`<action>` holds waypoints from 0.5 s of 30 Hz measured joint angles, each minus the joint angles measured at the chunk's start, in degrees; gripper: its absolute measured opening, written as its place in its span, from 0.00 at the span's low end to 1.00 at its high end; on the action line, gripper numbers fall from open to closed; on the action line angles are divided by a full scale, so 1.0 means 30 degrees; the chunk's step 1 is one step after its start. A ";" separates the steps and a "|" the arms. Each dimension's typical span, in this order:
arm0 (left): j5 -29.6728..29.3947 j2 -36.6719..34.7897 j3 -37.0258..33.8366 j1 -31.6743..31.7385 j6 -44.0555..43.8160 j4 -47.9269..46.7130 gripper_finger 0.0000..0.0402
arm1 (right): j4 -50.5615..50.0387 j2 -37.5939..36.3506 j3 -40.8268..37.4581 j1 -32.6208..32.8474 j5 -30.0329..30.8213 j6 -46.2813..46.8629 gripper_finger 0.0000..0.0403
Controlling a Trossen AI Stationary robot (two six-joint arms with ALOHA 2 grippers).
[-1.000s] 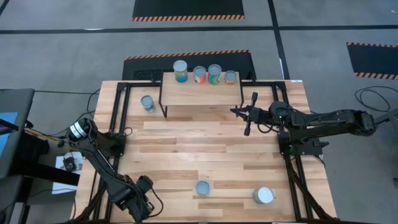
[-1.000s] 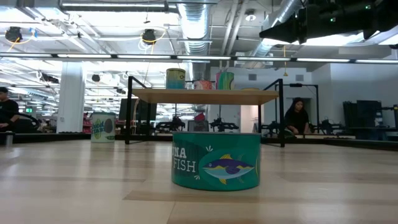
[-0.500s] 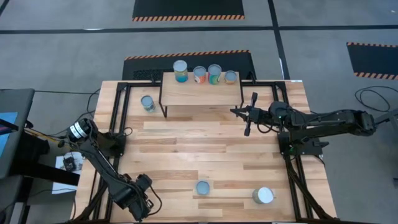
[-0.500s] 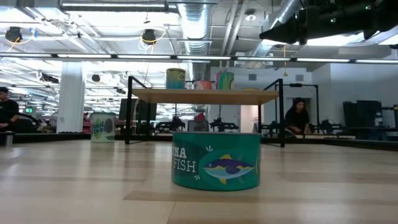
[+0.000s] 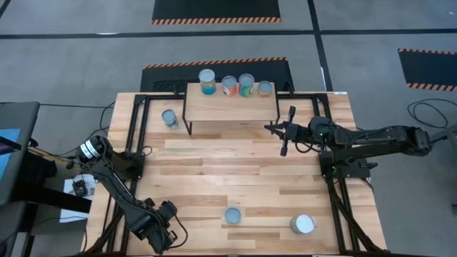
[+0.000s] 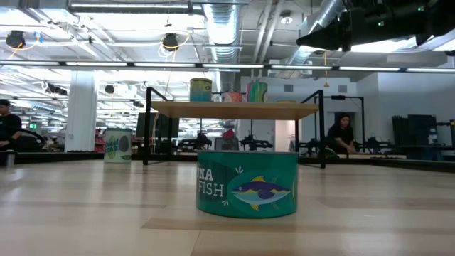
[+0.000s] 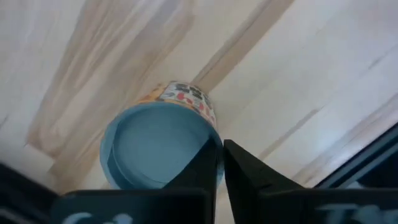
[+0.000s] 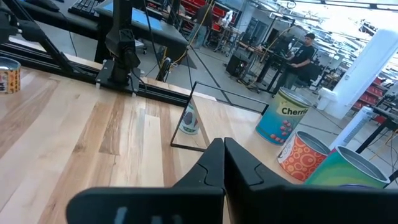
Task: Pick and place cans onto a shelf
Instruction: Put the canned spicy black beans on the shelf
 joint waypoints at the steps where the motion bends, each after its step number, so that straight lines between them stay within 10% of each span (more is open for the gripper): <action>1: -0.0127 0.0000 0.0019 0.0058 0.0192 0.0037 0.02 | 0.0001 0.0000 0.0000 0.0000 0.0000 0.0007 0.04; 15: -0.4667 -0.0532 0.3912 0.6843 1.1738 -0.0159 0.01 | -0.0160 -0.0047 0.0000 0.0397 0.0022 0.0167 0.04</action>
